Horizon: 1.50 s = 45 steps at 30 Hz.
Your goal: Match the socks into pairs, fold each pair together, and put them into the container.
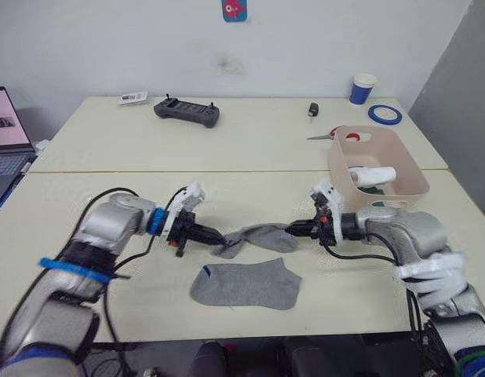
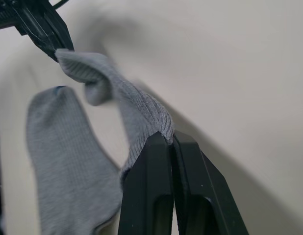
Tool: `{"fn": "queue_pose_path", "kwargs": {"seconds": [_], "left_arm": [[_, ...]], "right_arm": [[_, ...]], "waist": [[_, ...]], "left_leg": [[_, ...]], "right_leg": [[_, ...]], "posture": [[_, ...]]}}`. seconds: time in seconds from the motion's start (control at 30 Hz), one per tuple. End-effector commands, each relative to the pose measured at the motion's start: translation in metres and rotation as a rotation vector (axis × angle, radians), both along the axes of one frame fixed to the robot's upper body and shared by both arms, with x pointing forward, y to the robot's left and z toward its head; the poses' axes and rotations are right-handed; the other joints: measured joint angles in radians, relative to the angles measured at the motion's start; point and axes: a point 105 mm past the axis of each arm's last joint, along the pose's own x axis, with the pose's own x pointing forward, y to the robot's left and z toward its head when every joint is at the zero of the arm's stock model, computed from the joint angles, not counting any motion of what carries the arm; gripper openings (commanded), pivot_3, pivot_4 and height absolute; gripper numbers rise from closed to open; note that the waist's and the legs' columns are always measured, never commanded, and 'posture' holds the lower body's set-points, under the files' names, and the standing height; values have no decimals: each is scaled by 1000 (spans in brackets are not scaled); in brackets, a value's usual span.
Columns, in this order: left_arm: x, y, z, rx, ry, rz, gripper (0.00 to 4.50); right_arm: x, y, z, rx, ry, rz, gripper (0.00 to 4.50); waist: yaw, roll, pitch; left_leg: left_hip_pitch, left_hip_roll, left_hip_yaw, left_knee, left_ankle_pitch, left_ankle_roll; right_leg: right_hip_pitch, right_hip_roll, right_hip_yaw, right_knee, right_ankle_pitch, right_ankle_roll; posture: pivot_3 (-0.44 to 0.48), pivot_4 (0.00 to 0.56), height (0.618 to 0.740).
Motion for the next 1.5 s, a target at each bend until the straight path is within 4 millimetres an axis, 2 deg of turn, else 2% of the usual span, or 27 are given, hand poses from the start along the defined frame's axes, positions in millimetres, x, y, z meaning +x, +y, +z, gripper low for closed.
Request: {"fn": "queue_pose_path", "kwargs": {"seconds": [0.03,0.23,0.4,0.47,0.57,0.67,0.77,0.87,0.97,1.0,1.13,1.3,1.37,1.5], "left_arm": [[28,11,1,80,-89,61,0],[55,15,4,163,-188,101,0],[64,10,9,170,-263,94,0],[70,4,14,150,-316,103,0],[75,2,23,106,-360,134,596],[76,8,31,68,-391,154,1516],[78,22,46,2,-411,227,2399],[78,30,52,-26,-415,261,3336],[72,47,56,-77,-413,325,4303],[72,50,57,-99,-427,361,4461],[69,51,57,-250,-357,511,4461],[38,41,27,-350,-123,612,4461],[26,35,15,-345,-61,641,4461],[16,32,-3,-357,21,749,4461]], "right_arm": [[21,-4,6,-40,-73,-37,8],[44,-10,4,-117,-153,-78,8],[47,-8,6,-115,-179,-79,8],[47,-8,9,-114,-193,-81,502],[52,-12,17,-116,-240,-108,1305],[53,-17,28,-119,-296,-122,2387],[53,-25,38,-140,-375,-128,3397],[52,-30,42,-154,-417,-133,4480],[40,-29,59,-127,-523,-90,4500],[32,-26,64,-107,-553,-62,4500],[7,-14,64,-55,-595,-12,4500],[-19,2,50,-39,-607,13,4500],[-25,4,47,-36,-606,10,4500],[-28,4,48,-25,-607,-21,4500]], "waist": [[1,0,0],[0,0,0],[0,0,0],[0,0,0],[0,0,0],[-1,0,0],[-2,0,0],[-3,0,0],[-2,0,0],[-5,0,0],[-4,0,0],[-7,0,0],[-8,0,0],[-5,0,0]], "left_leg": [[0,0,0,0,0,0],[0,0,0,0,-3,6],[-1,0,0,0,-4,7],[-1,0,0,0,-4,7],[-1,0,0,0,-4,7],[-1,0,0,0,-4,7],[-1,0,0,0,-4,7],[-1,0,0,-1,-4,7],[-1,0,0,-1,-4,7],[-1,0,0,-1,-4,7],[0,1,-1,-1,-4,7],[1,1,-1,0,-4,7],[1,1,-1,0,-4,6],[2,0,-1,1,-4,6]], "right_leg": [[0,0,0,0,0,0],[0,1,1,0,0,0],[-1,1,1,0,-1,1],[-1,0,1,0,-1,1],[-1,0,1,1,-1,1],[-1,0,1,1,-1,1],[-1,0,0,0,-1,1],[-1,0,0,0,-1,1],[-1,0,0,0,-1,1],[-1,0,1,0,-1,1],[0,0,0,0,-1,2],[2,-1,0,2,-1,2],[2,-1,0,2,-1,2],[3,-2,-1,2,-4,7]], "posture": [[0,150,740],[0,150,740],[0,150,740],[0,150,740],[0,150,740],[0,150,740],[0,150,740],[0,150,740],[0,150,740],[0,150,740],[0,150,740],[0,150,740],[0,150,740],[0,150,740]]}}
